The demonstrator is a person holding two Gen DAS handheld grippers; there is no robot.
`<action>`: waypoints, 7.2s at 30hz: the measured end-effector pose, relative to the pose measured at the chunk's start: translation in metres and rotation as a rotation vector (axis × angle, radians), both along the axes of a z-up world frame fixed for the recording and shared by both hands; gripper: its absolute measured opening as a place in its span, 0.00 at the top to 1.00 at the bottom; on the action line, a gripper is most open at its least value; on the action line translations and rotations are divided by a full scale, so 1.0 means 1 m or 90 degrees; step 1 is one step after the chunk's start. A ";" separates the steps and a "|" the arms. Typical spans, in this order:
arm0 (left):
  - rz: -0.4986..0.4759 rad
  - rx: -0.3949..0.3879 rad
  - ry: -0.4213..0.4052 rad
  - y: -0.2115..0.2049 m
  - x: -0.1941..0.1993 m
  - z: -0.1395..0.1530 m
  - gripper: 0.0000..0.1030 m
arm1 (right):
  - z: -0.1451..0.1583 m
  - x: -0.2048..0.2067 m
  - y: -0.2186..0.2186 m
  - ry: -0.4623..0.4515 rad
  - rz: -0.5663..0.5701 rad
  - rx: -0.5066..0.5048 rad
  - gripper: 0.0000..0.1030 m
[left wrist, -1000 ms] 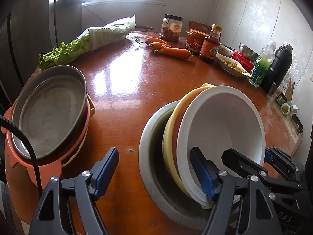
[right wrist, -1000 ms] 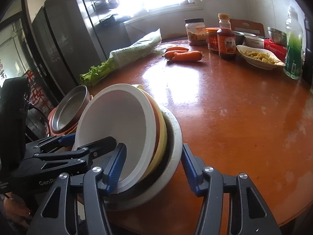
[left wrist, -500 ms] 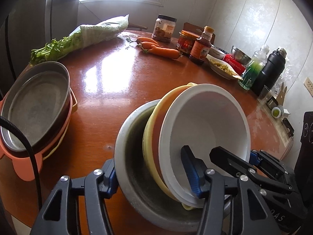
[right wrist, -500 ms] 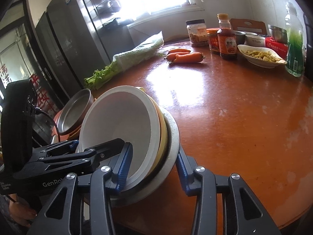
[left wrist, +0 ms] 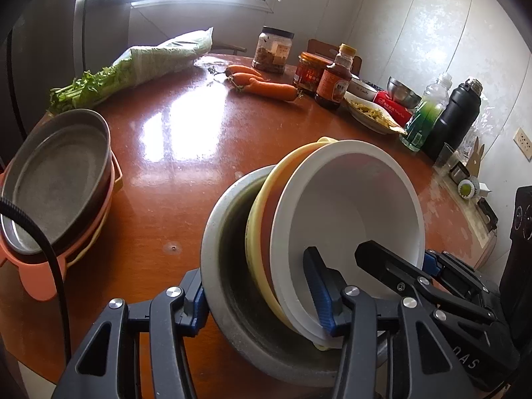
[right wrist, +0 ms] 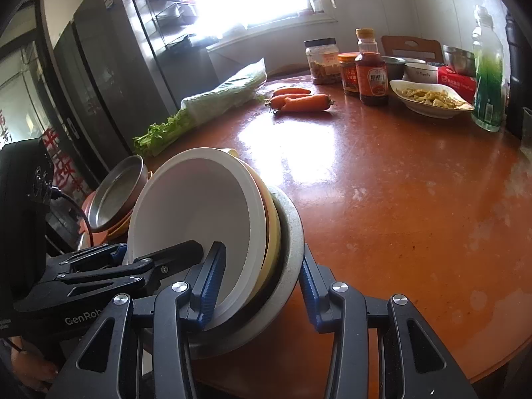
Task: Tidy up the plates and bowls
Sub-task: 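Lift the nested steel bowl set and carry it toward the pink plate stack, then lower the nested bowls onto the steel pan atop the pink plates, then open both grippers and pull them back from the stack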
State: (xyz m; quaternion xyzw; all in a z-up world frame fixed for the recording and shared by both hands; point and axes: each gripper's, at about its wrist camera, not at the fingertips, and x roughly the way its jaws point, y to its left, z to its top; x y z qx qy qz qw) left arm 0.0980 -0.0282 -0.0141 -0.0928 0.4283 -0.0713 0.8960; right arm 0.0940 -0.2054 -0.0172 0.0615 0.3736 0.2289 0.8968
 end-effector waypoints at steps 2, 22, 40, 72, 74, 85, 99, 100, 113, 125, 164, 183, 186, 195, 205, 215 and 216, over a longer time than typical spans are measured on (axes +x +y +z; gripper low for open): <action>0.003 -0.007 -0.006 0.002 -0.002 0.003 0.50 | 0.003 -0.002 0.002 -0.010 0.000 -0.001 0.57; 0.021 -0.013 -0.081 0.032 -0.026 0.050 0.50 | 0.046 -0.013 0.029 -0.065 0.021 0.009 0.57; 0.115 0.029 -0.128 0.140 -0.034 0.090 0.50 | 0.082 0.013 0.145 -0.108 0.127 0.033 0.57; 0.156 0.026 -0.065 0.204 0.000 0.028 0.50 | 0.025 0.050 0.220 -0.027 0.170 0.009 0.57; 0.154 0.028 -0.065 0.204 0.001 0.027 0.50 | 0.024 0.051 0.220 -0.027 0.170 0.010 0.57; 0.155 0.027 -0.064 0.204 0.002 0.026 0.50 | 0.024 0.050 0.222 -0.029 0.166 0.004 0.57; 0.155 0.044 -0.072 0.204 0.000 0.027 0.50 | 0.027 0.047 0.227 -0.055 0.156 -0.021 0.54; 0.155 0.043 -0.073 0.204 -0.001 0.027 0.50 | 0.028 0.047 0.227 -0.057 0.152 -0.023 0.54; 0.181 0.015 -0.074 0.226 -0.011 0.029 0.26 | 0.035 0.044 0.218 -0.064 0.134 -0.023 0.27; 0.131 -0.041 -0.019 0.230 0.016 0.008 0.14 | 0.012 0.062 0.213 0.052 0.137 0.042 0.25; 0.014 0.032 -0.012 0.064 0.081 0.014 0.15 | 0.017 0.086 0.052 0.013 0.060 0.060 0.33; 0.016 0.072 -0.038 0.036 0.084 0.017 0.16 | 0.017 0.085 0.024 0.007 0.029 0.060 0.33; 0.017 0.063 -0.038 0.038 0.083 0.018 0.17 | 0.018 0.084 0.026 0.007 0.024 0.055 0.33; 0.028 0.046 -0.076 0.047 0.070 0.035 0.17 | 0.034 0.075 0.020 -0.022 0.001 0.073 0.30; 0.053 0.053 -0.136 0.052 0.028 0.071 0.15 | 0.068 0.043 0.018 -0.095 -0.046 0.015 0.26; 0.078 0.080 -0.175 0.050 -0.028 0.085 0.13 | 0.086 -0.006 0.018 -0.144 -0.051 -0.016 0.25; 0.084 0.085 -0.175 0.049 -0.032 0.084 0.13 | 0.088 -0.012 0.018 -0.151 -0.050 -0.019 0.25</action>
